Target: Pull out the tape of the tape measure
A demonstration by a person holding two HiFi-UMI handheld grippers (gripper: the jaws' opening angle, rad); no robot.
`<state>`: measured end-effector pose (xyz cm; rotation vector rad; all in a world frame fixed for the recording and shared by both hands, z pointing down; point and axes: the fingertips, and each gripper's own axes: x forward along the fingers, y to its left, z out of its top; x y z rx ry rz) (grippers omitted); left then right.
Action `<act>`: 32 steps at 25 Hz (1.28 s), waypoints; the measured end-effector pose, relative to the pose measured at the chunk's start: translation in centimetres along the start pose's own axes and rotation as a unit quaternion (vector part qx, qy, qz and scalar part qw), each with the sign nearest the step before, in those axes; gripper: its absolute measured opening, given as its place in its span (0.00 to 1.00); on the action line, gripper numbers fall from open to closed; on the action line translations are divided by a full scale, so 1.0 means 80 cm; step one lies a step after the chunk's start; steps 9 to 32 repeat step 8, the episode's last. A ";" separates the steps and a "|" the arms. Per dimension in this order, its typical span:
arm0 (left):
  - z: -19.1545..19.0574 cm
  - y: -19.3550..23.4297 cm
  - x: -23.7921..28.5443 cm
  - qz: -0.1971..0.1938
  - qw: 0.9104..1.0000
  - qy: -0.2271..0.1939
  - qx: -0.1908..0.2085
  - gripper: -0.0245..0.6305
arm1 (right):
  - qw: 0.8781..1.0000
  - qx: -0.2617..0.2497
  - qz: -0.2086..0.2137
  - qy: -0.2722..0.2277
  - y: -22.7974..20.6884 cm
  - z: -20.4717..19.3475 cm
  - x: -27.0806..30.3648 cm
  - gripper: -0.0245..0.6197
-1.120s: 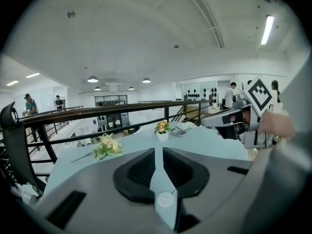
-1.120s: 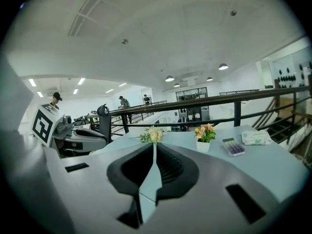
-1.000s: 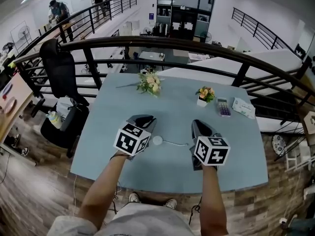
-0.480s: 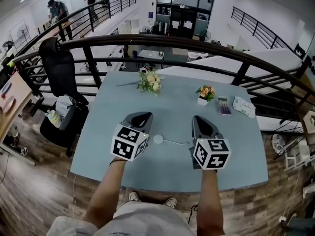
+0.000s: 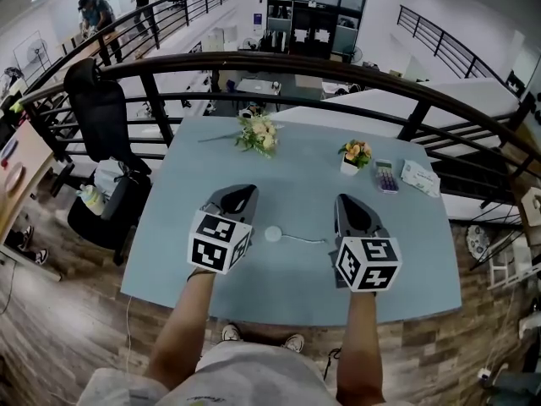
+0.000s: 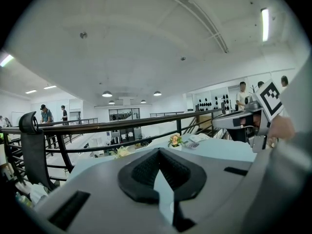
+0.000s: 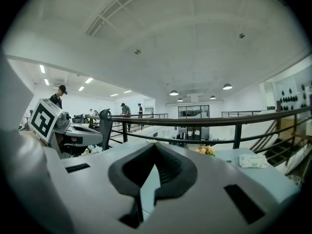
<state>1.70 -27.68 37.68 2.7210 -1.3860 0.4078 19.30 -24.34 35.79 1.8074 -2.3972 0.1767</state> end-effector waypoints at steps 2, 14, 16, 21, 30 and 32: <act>0.002 0.001 0.000 0.001 1.000 -0.003 -0.001 0.04 | 1.000 0.000 -0.001 0.000 -0.001 -0.001 0.000 0.04; -0.001 0.003 0.003 -0.001 1.000 -0.002 0.001 0.04 | 1.000 -0.004 -0.001 -0.001 -0.001 -0.001 0.002 0.04; -0.001 0.003 0.003 -0.001 1.000 -0.002 0.001 0.04 | 1.000 -0.004 -0.001 -0.001 -0.001 -0.001 0.002 0.04; -0.001 0.003 0.003 -0.001 1.000 -0.002 0.001 0.04 | 1.000 -0.004 -0.001 -0.001 -0.001 -0.001 0.002 0.04; -0.001 0.003 0.003 -0.001 1.000 -0.002 0.001 0.04 | 1.000 -0.004 -0.001 -0.001 -0.001 -0.001 0.002 0.04; -0.001 0.003 0.003 -0.001 1.000 -0.002 0.001 0.04 | 1.000 -0.004 -0.001 -0.001 -0.001 -0.001 0.002 0.04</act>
